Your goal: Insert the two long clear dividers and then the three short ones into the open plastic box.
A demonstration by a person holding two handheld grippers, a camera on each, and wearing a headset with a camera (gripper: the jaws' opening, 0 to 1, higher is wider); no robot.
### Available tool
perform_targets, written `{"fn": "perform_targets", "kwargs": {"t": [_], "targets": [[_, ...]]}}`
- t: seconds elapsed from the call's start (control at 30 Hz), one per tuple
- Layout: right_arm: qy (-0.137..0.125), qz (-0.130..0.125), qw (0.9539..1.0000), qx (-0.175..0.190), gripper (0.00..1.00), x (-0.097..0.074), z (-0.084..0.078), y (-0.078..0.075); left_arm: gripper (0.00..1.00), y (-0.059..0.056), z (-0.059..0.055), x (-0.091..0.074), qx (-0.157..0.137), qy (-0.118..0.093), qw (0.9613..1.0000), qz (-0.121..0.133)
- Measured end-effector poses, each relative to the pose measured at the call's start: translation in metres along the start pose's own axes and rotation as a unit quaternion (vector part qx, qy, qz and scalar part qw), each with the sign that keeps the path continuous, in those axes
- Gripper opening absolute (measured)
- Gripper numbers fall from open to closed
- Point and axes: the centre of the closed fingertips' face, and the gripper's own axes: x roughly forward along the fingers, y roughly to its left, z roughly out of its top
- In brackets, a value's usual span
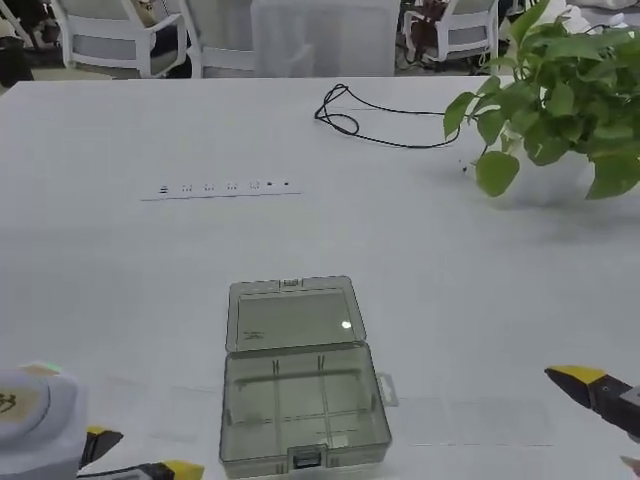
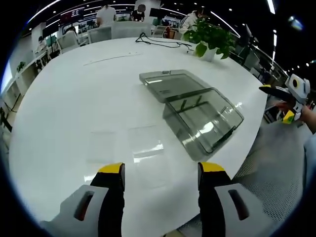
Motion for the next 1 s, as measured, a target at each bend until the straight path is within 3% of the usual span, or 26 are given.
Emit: {"fn": "perform_targets", "kwargs": {"t": [0.1, 0.23, 0.53, 0.6, 0.8, 1.0], "targets": [[0.001, 0.001, 1.0, 0.0, 1.0, 0.0, 0.0, 0.0, 0.53, 0.001, -0.003, 0.006, 0.004, 0.015, 0.9999, 0.003], [0.0, 0.002, 1.0, -0.001, 1.0, 0.0, -0.001, 0.0, 0.53, 0.003, -0.008, 0.012, 0.002, 0.033, 0.9994, 0.011], [-0.001, -0.002, 1.0, 0.001, 1.0, 0.0, -0.001, -0.001, 0.45, 0.009, -0.018, 0.021, 0.007, 0.057, 0.9979, 0.027], [0.0, -0.002, 1.0, 0.001, 1.0, 0.0, -0.001, 0.0, 0.44, 0.011, -0.016, 0.022, 0.007, 0.05, 0.9983, 0.03], [-0.002, -0.005, 1.0, -0.002, 1.0, 0.0, -0.001, -0.002, 0.4, 0.014, -0.014, 0.024, 0.006, 0.054, 0.998, 0.034], [-0.001, -0.007, 1.0, -0.003, 1.0, 0.0, -0.001, -0.002, 0.36, 0.016, -0.016, 0.025, 0.038, 0.072, 0.9956, 0.047]]}}
